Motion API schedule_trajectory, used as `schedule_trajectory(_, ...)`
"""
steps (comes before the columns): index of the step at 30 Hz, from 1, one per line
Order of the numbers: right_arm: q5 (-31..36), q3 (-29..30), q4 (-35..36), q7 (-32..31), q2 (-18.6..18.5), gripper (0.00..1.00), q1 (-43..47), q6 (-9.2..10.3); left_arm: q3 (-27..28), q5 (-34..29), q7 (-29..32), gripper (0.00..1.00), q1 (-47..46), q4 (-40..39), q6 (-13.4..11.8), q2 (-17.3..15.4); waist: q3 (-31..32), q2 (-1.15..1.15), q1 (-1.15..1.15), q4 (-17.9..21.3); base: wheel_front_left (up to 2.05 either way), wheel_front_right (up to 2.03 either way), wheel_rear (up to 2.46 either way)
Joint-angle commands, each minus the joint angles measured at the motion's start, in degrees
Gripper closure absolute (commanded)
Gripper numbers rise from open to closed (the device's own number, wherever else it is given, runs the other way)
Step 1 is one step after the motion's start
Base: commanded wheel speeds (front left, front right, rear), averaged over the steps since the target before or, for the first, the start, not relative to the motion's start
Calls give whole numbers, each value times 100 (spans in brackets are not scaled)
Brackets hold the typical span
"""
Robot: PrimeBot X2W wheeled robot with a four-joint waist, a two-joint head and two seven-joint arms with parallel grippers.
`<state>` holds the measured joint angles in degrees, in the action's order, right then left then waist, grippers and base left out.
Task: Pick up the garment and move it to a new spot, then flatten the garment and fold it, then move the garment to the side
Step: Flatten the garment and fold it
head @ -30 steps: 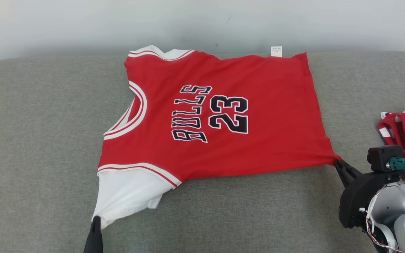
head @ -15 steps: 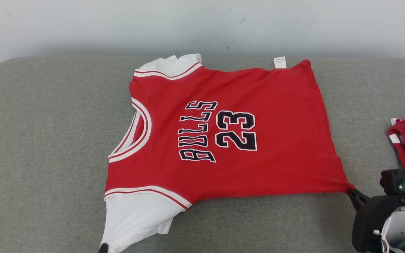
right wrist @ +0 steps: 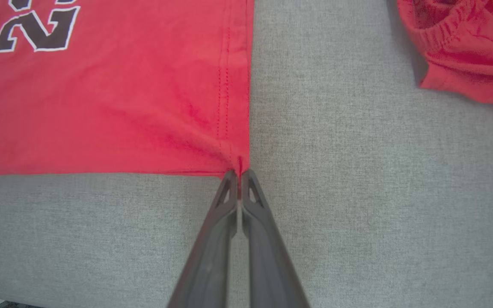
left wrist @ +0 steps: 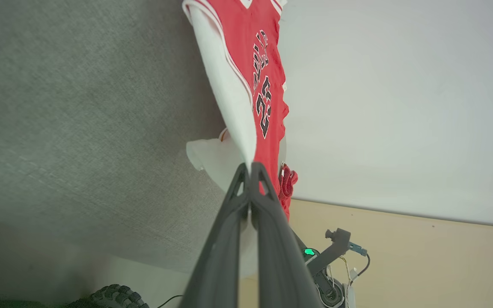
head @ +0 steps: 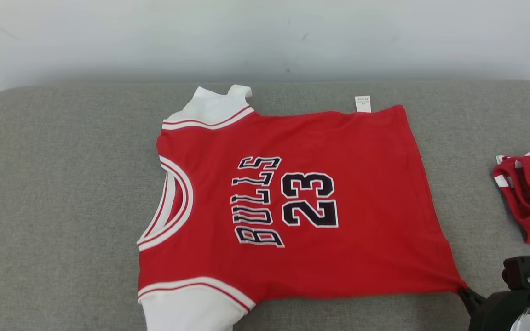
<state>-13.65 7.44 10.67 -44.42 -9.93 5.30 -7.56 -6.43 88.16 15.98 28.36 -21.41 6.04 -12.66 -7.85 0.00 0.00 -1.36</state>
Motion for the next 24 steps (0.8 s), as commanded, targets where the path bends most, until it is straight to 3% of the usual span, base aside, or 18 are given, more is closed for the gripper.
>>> schedule_trajectory(1, -7, 44, 59, -33, 60, 100, 146, 14, 120, 68, -15, 100, 126, -108, -20, -54, 29, 0, 0, 33, 0, 0, 0)
schedule_trajectory(6, -35, 55, 118, 23, 138, 100, 218, 14, 369, 96, -272, 100, -154, -175, -35, 91, 70, 0, 0, 80, 0, 0, 0)
schedule_trajectory(12, -135, -48, 107, 231, 141, 100, 2, 14, 187, -178, -379, 100, -812, 63, -117, 239, 72, 0, 0, 138, 0, 0, 0)
schedule_trajectory(24, -252, -366, -422, 796, -34, 100, -815, 14, -78, -1093, -707, 100, -2873, 1358, -187, 404, -145, 0, 0, 218, 0, 0, 0)
